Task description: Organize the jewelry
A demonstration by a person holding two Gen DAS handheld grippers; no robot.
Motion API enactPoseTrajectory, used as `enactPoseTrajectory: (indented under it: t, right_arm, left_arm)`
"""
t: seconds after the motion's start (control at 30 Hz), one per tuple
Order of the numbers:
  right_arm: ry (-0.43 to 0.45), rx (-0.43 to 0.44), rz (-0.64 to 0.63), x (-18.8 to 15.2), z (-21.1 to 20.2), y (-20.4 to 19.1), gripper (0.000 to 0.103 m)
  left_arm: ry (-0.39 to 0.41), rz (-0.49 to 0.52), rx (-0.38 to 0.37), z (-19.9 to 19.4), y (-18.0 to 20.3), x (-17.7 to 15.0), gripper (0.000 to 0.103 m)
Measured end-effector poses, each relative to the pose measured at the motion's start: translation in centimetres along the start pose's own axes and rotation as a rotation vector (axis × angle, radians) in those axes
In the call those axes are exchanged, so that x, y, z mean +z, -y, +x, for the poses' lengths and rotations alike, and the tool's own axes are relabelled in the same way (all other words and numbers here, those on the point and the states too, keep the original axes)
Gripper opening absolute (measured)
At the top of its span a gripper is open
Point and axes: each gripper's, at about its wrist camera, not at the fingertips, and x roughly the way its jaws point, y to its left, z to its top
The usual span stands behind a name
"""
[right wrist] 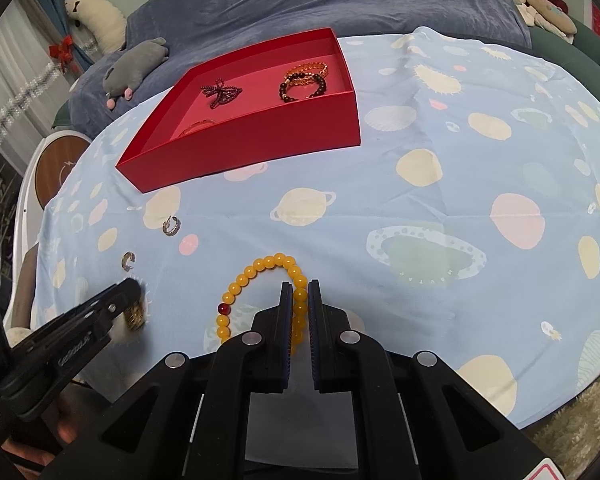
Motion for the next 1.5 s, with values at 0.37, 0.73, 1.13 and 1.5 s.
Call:
enactPoseTrajectory:
  t: [0.37, 0.73, 1.13, 1.5]
  right_arm:
    - [0.015, 0.006, -0.002, 0.0, -0.4, 0.0, 0.007]
    - [0.086, 0.052, -0.017, 1.7, -2.7, -0.7, 0.007]
    - [0.072, 0.044, 0.008, 1.3, -2.3, 0.0, 0.007]
    - [0.060, 0.045, 0.012, 1.0, -1.8, -0.2, 0.007]
  left_arm:
    - [0.011, -0.038, -0.070, -1.1, -1.3, 0.2, 0.022]
    - [0.059, -0.026, -0.145, -3.2, 0.0, 2.4, 0.000]
    - [0.009, -0.037, -0.073, -1.3, -0.6, 0.4, 0.045]
    - [-0.007, 0.023, -0.065, 0.5, 0.9, 0.1, 0.011]
